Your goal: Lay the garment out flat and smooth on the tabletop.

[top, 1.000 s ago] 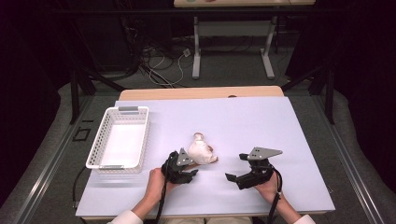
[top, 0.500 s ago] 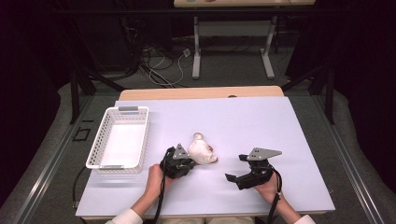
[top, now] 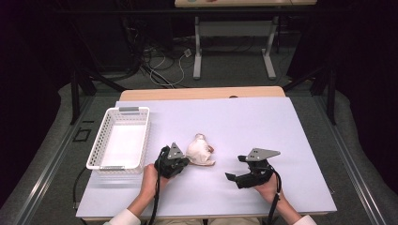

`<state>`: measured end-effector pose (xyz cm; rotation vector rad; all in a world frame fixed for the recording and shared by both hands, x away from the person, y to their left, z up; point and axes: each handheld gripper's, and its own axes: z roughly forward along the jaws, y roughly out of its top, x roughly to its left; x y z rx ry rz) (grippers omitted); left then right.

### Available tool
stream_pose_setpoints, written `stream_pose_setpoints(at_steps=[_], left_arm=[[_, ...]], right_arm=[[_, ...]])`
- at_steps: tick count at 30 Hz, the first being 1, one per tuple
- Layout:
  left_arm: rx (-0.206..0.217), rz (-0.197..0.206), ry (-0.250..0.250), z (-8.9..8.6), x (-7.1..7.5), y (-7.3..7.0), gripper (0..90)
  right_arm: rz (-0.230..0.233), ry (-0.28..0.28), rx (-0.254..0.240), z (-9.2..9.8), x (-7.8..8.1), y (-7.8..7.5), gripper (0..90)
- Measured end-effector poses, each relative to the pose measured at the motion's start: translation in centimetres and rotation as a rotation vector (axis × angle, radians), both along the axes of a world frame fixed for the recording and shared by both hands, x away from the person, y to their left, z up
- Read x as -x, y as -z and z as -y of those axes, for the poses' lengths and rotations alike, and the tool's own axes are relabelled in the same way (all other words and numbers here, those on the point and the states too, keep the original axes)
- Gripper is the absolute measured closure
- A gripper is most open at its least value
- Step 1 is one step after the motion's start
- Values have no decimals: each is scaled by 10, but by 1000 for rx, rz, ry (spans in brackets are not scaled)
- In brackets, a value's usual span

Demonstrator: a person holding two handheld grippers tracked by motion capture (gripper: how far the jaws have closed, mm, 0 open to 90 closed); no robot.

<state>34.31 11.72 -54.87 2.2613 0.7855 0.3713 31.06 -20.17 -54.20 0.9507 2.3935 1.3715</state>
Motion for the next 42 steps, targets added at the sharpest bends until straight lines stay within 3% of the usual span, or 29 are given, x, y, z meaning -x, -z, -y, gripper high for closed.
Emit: stream_pose_setpoints(at_steps=[7, 13, 16, 19, 21, 24, 29, 33, 42], left_arm=[[-20, 6, -76, -12, -6, 0, 870], [-32, 2, -72, -11, -4, 0, 853], [-21, -5, -49, -8, 0, -2, 777], [-15, 3, -40, -4, 6, -5, 645], [-30, 15, -42, -2, 8, -6, 501], [-30, 34, -29, 4, 12, -6, 382], [-51, 81, -4, 14, 16, -8, 282], [-52, 88, 0, 19, 16, -6, 268], [-79, 130, -4, 29, 14, -1, 375]], right_arm=[[13, 36, 31, -9, -11, 2, 243], [28, 38, 63, -18, -20, 2, 349], [21, 35, 67, -23, -25, 3, 390], [10, 48, 72, -27, -31, 5, 423], [11, 46, 74, -30, -35, 6, 438], [9, 52, 73, -35, -40, 7, 480], [13, 49, 81, -43, -49, 9, 514], [6, 48, 78, -52, -56, 12, 517], [0, 44, 117, -69, -65, 17, 575]])
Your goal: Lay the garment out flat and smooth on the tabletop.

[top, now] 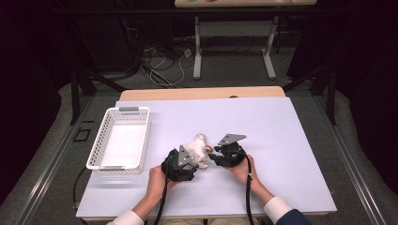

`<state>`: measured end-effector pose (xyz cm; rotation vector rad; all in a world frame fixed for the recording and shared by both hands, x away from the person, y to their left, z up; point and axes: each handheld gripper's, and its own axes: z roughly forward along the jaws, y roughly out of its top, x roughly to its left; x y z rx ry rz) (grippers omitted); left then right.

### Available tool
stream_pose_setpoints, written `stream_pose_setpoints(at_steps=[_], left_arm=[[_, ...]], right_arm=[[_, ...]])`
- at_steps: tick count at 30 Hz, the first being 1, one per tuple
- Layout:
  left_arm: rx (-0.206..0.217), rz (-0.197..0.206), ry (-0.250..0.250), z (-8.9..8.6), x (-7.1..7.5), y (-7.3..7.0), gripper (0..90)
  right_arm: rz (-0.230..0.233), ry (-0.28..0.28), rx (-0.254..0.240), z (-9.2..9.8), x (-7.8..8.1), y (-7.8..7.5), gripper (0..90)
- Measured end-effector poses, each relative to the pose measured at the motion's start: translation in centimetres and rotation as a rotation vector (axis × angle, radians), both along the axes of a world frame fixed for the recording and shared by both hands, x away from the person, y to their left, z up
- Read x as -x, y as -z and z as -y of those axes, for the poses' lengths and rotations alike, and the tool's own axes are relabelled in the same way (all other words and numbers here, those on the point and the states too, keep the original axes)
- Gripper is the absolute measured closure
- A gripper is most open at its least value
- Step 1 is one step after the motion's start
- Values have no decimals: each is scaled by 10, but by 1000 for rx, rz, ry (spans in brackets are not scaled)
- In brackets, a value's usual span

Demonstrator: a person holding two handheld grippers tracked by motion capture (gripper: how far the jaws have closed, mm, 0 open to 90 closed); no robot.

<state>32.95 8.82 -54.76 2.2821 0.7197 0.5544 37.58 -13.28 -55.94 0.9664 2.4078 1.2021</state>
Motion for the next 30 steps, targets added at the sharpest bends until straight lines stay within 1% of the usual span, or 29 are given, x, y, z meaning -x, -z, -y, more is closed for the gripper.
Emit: stream_pose_setpoints(at_steps=[3, 5, 6, 7, 8, 9, 10, 11, 12, 13, 14, 15, 17, 20, 21, 23, 24, 26, 27, 28, 29, 30], left_arm=[[11, 0, -4, -2, -2, 1, 427], [21, -2, -8, -3, -4, 2, 460], [24, -10, -7, -3, -5, 3, 479], [27, -7, -10, -3, -5, 3, 509], [31, -4, -14, -4, -6, 4, 527], [34, -5, -12, -5, -7, 4, 579], [35, -1, -12, -6, -7, 4, 624], [37, -1, -11, -7, -8, 5, 657], [50, 1, -17, -8, -9, 6, 705], [56, -2, -17, -9, -10, 6, 748], [59, -10, -16, -9, -11, 7, 767], [61, -14, -13, -10, -11, 7, 801], [62, -17, -10, -9, -11, 7, 840], [62, -11, -2, -11, -10, 4, 861], [65, -8, -7, -11, -10, 3, 861], [95, -4, -14, -14, -9, 1, 861], [97, -1, -13, -15, -8, 0, 862], [108, 11, -22, -19, -8, -4, 862], [115, 15, -30, -21, -8, -6, 862], [119, 14, -37, -23, -8, -7, 862], [114, 22, -48, -25, -9, -8, 861], [114, 20, -56, -28, -10, -9, 861]], right_arm=[[-5, 5, 9, -3, -4, 2, 572], [-7, 27, 12, -4, -6, 2, 571], [-11, 25, 11, -5, -7, 3, 571], [-15, 28, 16, -6, -9, 5, 577], [-17, 27, 19, -6, -10, 7, 593], [-18, 20, 28, -7, -11, 9, 620], [-11, 16, 27, -7, -12, 8, 654], [-16, 18, 26, -8, -12, 8, 680], [-25, 16, 23, -7, -12, 8, 701], [-29, 18, 22, -8, -13, 8, 750], [-22, 18, 26, -8, -13, 8, 765], [-24, 16, 24, -8, -12, 8, 798], [-27, 17, 31, -8, -12, 7, 842], [-20, 4, 27, -9, -11, 7, 864], [-24, 5, 28, -9, -9, 6, 866], [-18, -6, 28, -8, -8, 4, 869], [-12, -9, 33, -7, -8, 3, 869], [-22, -6, 26, -6, -5, 0, 870], [-12, -12, 26, -5, -5, -2, 870], [-16, -12, 22, -4, -3, -3, 870], [-11, -12, 24, -3, -3, -5, 870], [-7, -17, 20, -2, -2, -6, 870]])
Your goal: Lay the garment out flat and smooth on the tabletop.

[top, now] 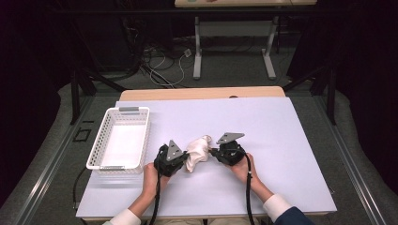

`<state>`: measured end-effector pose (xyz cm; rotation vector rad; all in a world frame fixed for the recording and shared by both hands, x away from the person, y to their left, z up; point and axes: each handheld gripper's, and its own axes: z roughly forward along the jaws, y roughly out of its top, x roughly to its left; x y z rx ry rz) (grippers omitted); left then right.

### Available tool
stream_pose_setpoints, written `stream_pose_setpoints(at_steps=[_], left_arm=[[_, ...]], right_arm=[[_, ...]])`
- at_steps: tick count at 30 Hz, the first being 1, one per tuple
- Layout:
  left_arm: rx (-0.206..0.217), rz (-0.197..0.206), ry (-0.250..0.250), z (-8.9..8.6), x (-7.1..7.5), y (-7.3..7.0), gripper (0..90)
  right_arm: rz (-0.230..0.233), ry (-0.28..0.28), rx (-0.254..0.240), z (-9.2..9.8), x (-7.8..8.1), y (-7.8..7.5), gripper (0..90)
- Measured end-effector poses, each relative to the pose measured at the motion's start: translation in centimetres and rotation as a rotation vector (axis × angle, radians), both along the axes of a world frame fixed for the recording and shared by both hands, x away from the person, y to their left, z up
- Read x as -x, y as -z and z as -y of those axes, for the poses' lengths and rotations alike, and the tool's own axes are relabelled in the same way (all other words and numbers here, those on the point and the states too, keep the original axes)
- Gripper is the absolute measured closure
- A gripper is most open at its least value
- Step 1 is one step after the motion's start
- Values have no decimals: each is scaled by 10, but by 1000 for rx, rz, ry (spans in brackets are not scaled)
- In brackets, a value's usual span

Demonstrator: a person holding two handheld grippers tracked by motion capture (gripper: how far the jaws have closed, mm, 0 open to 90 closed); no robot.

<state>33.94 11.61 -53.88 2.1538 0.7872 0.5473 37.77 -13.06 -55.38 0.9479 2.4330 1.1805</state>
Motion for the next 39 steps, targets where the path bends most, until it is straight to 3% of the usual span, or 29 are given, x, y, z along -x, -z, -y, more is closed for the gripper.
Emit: stream_pose_setpoints(at_steps=[3, 7, 9, 13, 16, 21, 25, 29, 32, 37, 39], left_arm=[[6, -16, -30, -5, -5, 2, 860], [-15, -32, -26, -6, -7, 4, 826], [-21, -41, -14, -3, -4, 2, 772], [-55, -38, 1, 2, 3, -1, 547], [-59, -29, 16, 3, 10, -5, 463], [-56, 14, 60, 4, 25, -11, 411], [-88, 3, 89, 13, 29, -8, 358], [-119, 2, 99, 23, 28, 0, 390], [-129, 14, 94, 28, 25, 5, 478], [-123, 50, 107, 29, 20, 8, 759], [-117, 49, 102, 29, 19, 8, 828]], right_arm=[[1, -7, 4, 4, 2, -4, 870], [-7, 0, 0, 8, 4, -5, 870], [-1, -10, 7, 9, 3, -4, 870], [0, -11, 9, 9, 4, -4, 869], [-5, -6, 8, 10, 5, -4, 869], [-11, -7, 12, 11, 5, -4, 868], [-9, -12, 19, 11, 5, -4, 868], [-12, -13, 12, 10, 5, -4, 868], [-15, -14, 14, 10, 5, -4, 868], [-11, -23, 21, 10, 7, -6, 869], [-2, -23, 21, 10, 7, -7, 869]])
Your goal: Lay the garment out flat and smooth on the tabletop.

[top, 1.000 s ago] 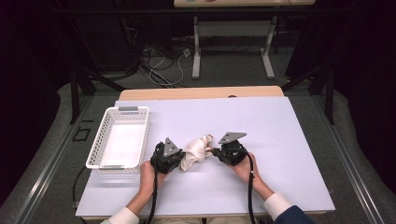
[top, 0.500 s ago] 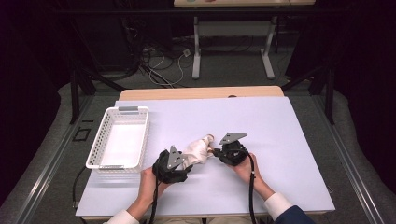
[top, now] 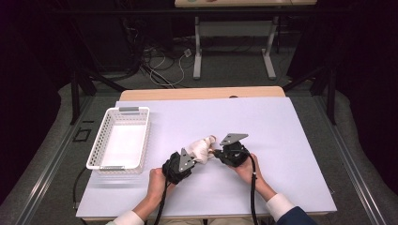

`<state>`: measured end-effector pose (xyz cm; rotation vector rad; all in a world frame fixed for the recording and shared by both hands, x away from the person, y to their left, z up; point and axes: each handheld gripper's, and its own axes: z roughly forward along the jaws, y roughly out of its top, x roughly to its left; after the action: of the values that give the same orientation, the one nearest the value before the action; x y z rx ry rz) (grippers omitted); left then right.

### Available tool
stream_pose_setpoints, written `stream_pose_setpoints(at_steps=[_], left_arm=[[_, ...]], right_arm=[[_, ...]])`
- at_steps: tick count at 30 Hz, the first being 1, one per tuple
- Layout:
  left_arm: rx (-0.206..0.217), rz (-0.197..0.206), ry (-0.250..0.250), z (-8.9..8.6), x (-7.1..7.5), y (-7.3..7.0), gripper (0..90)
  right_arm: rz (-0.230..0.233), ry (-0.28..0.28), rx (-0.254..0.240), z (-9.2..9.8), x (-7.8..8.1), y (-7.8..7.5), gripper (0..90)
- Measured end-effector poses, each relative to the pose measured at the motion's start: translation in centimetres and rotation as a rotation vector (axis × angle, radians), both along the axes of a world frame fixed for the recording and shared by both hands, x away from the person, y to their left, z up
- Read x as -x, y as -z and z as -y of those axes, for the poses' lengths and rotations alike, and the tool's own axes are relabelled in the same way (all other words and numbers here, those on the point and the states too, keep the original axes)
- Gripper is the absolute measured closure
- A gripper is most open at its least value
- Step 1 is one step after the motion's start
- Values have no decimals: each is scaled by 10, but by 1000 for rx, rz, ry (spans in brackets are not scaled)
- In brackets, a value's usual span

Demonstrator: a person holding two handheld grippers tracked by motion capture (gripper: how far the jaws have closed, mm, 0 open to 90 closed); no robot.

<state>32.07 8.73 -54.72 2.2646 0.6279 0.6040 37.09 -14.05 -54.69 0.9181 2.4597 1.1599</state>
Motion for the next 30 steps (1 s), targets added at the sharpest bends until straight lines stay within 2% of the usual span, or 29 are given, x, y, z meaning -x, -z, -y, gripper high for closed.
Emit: stream_pose_setpoints(at_steps=[7, 11, 14, 16, 22, 30], left_arm=[[32, 17, -45, -11, -10, -8, 873], [76, 5, -82, -20, -18, -13, 873], [91, -1, -108, -26, -25, -14, 872], [85, 3, -121, -29, -29, -13, 872], [105, -2, -151, -33, -34, -11, 868], [88, -13, -183, -35, -41, -8, 855]], right_arm=[[-5, 0, 2, 2, 0, -2, 869], [-1, 5, -7, 3, 0, -3, 869], [-3, 7, -6, 4, 0, -4, 869], [-2, 13, -7, 5, -1, -4, 869], [-3, 17, -6, 6, -1, -5, 869], [-8, 22, -10, 10, -3, -5, 869]])
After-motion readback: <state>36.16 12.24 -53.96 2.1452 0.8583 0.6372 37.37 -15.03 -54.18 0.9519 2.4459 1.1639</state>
